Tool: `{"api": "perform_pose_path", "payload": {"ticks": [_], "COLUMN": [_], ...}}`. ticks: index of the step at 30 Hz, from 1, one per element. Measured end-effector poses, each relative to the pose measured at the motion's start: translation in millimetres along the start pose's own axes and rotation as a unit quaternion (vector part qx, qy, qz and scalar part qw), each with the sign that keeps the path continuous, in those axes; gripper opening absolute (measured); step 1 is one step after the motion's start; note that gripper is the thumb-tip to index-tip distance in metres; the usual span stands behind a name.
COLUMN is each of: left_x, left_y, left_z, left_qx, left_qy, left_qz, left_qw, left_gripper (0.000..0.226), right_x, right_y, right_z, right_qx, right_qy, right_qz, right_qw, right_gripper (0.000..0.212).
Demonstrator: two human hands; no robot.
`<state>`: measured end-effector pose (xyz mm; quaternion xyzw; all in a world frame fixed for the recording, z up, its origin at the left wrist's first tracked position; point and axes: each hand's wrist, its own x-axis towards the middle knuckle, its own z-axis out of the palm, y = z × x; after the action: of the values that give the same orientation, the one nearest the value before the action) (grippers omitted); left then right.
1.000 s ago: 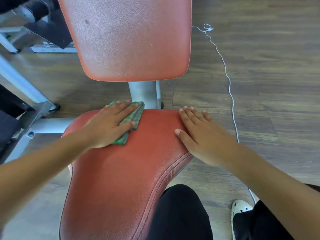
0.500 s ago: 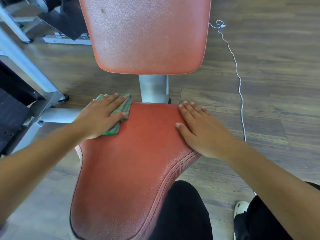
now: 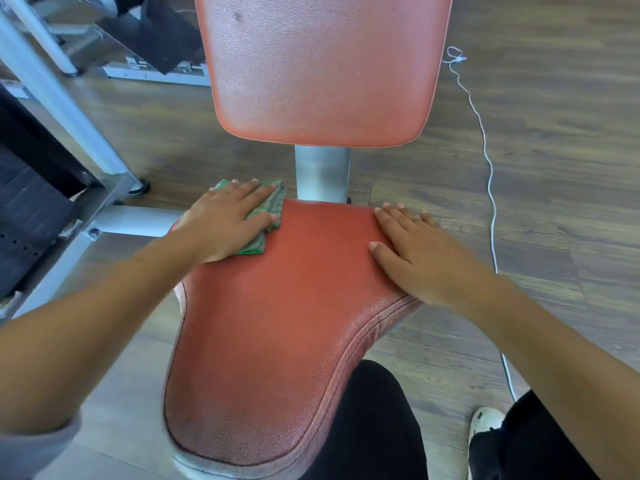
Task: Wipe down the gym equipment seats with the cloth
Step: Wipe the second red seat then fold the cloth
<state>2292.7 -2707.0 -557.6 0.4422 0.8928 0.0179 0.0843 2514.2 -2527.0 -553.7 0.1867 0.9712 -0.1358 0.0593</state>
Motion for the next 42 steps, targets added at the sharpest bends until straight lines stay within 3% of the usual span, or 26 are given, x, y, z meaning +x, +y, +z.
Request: {"api": "perform_pose_path", "payload": {"ticks": [5,9,12,16,20,24,28,31,34,36,38,42], "left_x": [-47,-37,-3,-6,-53,-43,-12,-15,-36,-45,-43,-36], "left_y": [2,-35,-30,25,21,-12,20,63,76,57,27,-5], "left_z": [5,-1,2,4,4,-4,-2,1,-5,-17,-19,-2], "left_qx": [-0.024,-0.086,-0.042,0.012,-0.049,-0.036,-0.001,-0.016,-0.157,-0.285,-0.236,-0.072], "left_qy": [0.011,0.01,-0.004,-0.01,-0.019,-0.02,-0.037,-0.058,-0.058,-0.001,0.079,-0.004], "left_qz": [0.13,0.039,-0.025,0.076,0.158,0.077,0.022,0.06,0.073,0.03,0.009,-0.05], "left_qw": [0.991,0.995,0.999,0.997,0.986,0.996,0.999,0.996,0.983,0.958,0.969,0.996], "left_gripper": [0.076,0.084,0.089,0.09,0.069,0.078,0.094,0.074,0.05,0.044,0.045,0.067], "right_x": [11,12,11,12,12,11,10,11,11,12,13,25], "right_y": [-12,-17,-18,-18,-17,-18,-19,-17,-15,-23,-45,-110], "right_z": [-1,2,4,5,5,6,5,2,-3,-7,-11,-1], "right_qx": [0.001,0.006,0.002,0.001,0.003,0.006,0.012,0.041,0.131,0.158,0.139,0.108], "right_qy": [-0.01,0.001,0.012,0.007,0.005,0.015,0.011,0.003,0.021,0.063,0.093,0.029], "right_qz": [-0.006,-0.005,-0.002,-0.001,-0.003,-0.002,0.001,0.003,0.037,0.049,0.024,-0.059], "right_qw": [1.0,1.0,1.0,1.0,1.0,1.0,1.0,0.999,0.99,0.984,0.986,0.992], "right_gripper": [0.061,0.061,0.061,0.061,0.061,0.06,0.058,0.055,0.054,0.055,0.058,0.063]}}
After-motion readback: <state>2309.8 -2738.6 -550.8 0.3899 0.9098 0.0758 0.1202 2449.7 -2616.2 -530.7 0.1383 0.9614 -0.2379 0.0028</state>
